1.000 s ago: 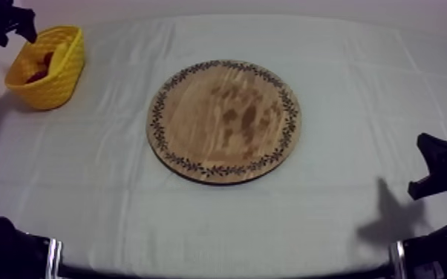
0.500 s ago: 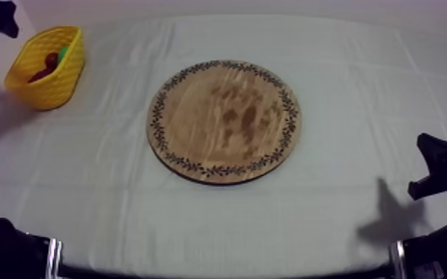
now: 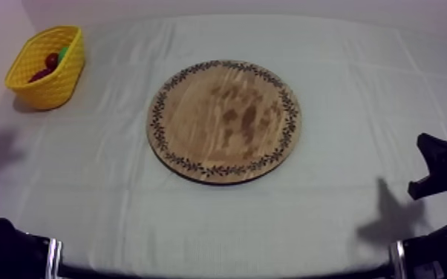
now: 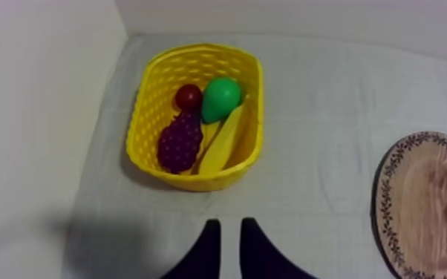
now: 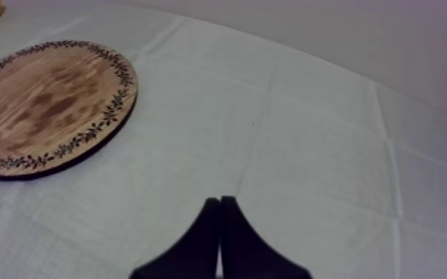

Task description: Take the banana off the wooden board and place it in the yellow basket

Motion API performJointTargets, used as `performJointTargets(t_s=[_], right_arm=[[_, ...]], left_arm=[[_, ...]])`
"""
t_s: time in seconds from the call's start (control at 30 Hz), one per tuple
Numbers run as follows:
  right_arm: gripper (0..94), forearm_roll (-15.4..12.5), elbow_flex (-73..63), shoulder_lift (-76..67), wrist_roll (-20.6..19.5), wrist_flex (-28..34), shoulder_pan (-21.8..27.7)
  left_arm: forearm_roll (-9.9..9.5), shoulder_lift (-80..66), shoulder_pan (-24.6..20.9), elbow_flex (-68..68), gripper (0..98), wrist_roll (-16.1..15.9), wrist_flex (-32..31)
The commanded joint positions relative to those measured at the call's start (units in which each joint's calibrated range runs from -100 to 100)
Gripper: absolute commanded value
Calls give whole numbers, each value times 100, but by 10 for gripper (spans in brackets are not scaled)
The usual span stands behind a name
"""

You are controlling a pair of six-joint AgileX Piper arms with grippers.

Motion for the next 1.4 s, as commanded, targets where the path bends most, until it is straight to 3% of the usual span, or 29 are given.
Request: performJointTargets(t_s=[0.0,0.27,0.6,1.07,1.37], right_arm=[[2,0,-3,3,0,3,1],[2,0,-3,3,0,3,1],[2,0,-3,3,0,3,1],[2,0,-3,3,0,3,1],[2,0,-3,3,0,3,1]], left_arm=[[1,-501,28,531,63,-36,-116],[25,-1488,323,2132,49,-2,-1243],[83,-3537,468,4850,9,474,-3261],[166,-5006,557,6505,1,426,-3851],[-79,-5668,662,6756,1,591,-4016]])
